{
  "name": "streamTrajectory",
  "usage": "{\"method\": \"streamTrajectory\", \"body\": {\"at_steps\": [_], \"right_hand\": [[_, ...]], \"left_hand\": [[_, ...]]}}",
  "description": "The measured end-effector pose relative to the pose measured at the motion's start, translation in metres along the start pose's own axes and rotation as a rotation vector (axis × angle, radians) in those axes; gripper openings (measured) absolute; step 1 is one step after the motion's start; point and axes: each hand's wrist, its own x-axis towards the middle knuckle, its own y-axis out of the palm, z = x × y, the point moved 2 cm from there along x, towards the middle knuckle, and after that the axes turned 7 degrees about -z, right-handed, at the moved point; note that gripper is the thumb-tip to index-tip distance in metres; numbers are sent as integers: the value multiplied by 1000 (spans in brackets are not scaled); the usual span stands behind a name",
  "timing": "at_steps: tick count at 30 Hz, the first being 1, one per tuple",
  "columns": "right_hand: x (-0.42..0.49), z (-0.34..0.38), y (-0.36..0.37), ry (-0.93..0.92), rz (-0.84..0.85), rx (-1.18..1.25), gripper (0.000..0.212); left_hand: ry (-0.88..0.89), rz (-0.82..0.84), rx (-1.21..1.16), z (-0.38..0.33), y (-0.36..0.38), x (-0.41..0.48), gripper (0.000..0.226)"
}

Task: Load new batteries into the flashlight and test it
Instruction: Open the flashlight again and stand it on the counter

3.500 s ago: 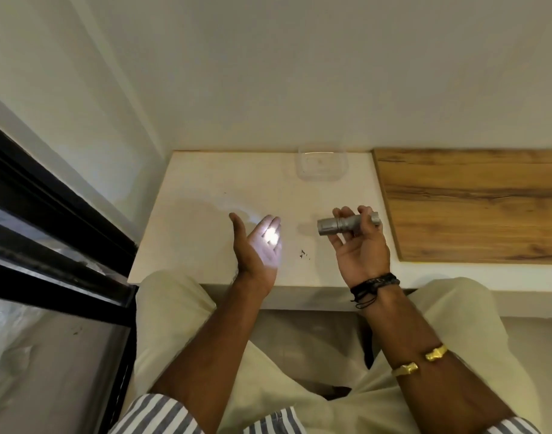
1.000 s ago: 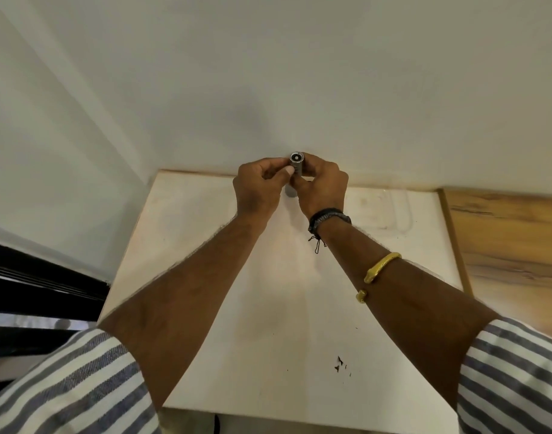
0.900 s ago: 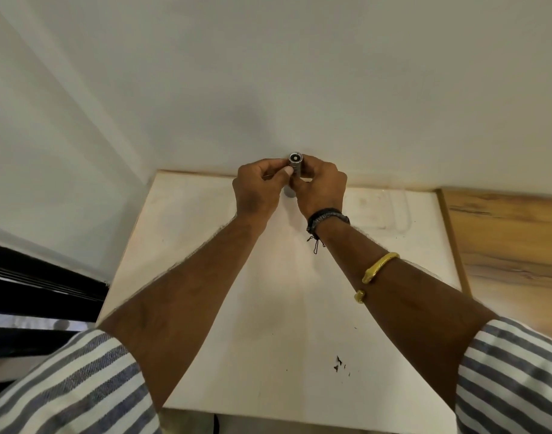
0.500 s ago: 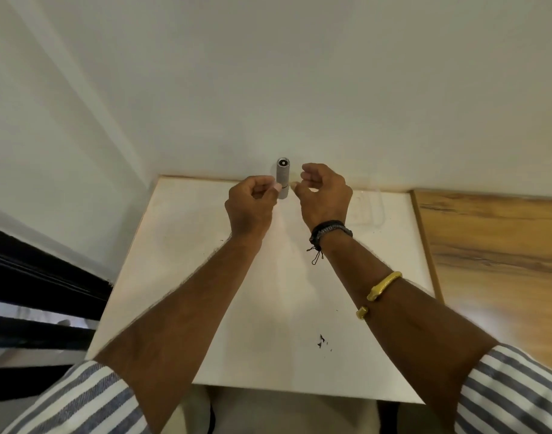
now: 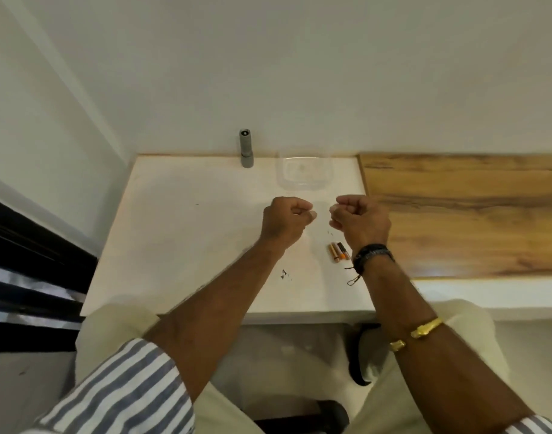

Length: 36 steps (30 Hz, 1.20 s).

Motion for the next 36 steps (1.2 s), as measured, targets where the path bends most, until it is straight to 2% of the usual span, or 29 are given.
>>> {"method": "streamTrajectory", "body": {"at_steps": [6, 7, 10, 12, 14, 16, 18, 20, 29, 36], "right_hand": [[-4, -45, -44, 112, -51, -249, 21], [-5, -52, -47, 124, -38, -324, 27], [-11, -63, -47, 102, 32, -566, 60], [-15, -69, -42, 51, 72, -653, 69], [-16, -72, -36, -5, 60, -694, 59], [-16, -73, -32, -48, 25, -716, 39], [-15, -73, -28, -70, 10, -726, 20], [-13, -72, -26, -60, 9, -728, 11], [-10, -71, -27, -65, 60, -727, 11], [-6, -67, -30, -97, 170, -781, 15]], "left_hand": [[43, 187, 297, 2, 38, -14, 43], [63, 214, 344, 3, 44, -16, 45], [143, 280, 464, 4, 58, -19, 50], [182, 304, 535, 5, 65, -20, 51], [199, 318, 582, 5, 70, -20, 49], [198, 328, 604, 4, 74, -19, 47], [185, 325, 617, 2, 77, -20, 43], [176, 306, 616, 2, 78, -19, 34], [72, 288, 483, 7, 72, -15, 16], [38, 328, 333, 14, 61, -17, 19]]}}
